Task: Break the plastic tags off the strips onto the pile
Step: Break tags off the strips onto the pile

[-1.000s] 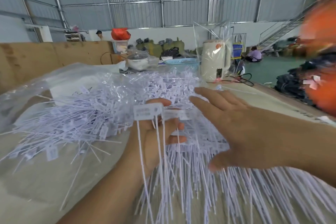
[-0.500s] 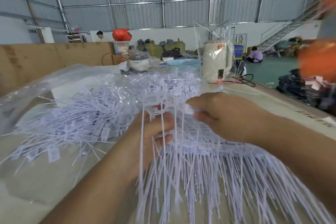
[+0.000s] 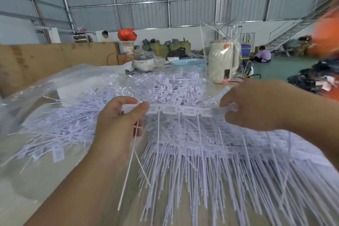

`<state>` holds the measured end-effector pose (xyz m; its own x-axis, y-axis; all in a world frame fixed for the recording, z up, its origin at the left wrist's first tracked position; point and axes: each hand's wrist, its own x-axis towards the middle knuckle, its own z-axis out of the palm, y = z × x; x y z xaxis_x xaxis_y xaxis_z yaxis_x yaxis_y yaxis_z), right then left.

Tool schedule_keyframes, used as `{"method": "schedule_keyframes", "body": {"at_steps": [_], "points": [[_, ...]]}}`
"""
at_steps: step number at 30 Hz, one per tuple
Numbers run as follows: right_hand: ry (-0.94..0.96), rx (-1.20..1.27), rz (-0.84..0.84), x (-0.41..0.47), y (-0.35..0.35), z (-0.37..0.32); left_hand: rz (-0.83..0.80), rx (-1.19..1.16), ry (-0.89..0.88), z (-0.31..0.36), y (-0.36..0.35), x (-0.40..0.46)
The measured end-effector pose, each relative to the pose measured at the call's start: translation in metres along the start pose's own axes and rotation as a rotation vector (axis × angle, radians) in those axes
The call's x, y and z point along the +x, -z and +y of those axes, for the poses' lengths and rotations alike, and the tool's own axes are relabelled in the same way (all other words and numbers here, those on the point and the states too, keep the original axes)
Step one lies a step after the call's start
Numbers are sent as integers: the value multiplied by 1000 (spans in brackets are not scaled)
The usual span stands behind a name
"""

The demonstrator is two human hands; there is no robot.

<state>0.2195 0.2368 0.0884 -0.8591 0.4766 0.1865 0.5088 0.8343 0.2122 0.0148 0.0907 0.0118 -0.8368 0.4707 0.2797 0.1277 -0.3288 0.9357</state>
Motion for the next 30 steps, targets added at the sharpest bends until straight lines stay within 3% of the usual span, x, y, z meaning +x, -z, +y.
{"method": "schedule_keyframes", "body": {"at_steps": [5,12,15,16,18,20,23,25,28,30], "points": [[48,168,141,6,37,16,131,111,-97,-1,2,-1],[-13,51,-218,16,-8,14,49,-36,134,3,-2,-1],[-55,59,-230,13,-35,8,-49,-13,158,0,-9,-9],[-19,117,-149,12,-41,5,-85,-16,148,-2,-13,-13],[43,458,28,9,-48,-7,-135,-55,126,-6,-22,-23],[100,784,40,4,-53,-27,-186,-109,101,-8,-32,-33],[206,903,65,6,-66,-46,-266,-106,79,-7,-37,-41],[198,944,162,11,-69,-42,-309,96,29,-6,-32,-38],[190,1043,104,12,-71,-25,-359,409,-85,-2,-14,-22],[221,1110,58,10,-74,-20,-475,378,-63,2,-6,-16]]}}
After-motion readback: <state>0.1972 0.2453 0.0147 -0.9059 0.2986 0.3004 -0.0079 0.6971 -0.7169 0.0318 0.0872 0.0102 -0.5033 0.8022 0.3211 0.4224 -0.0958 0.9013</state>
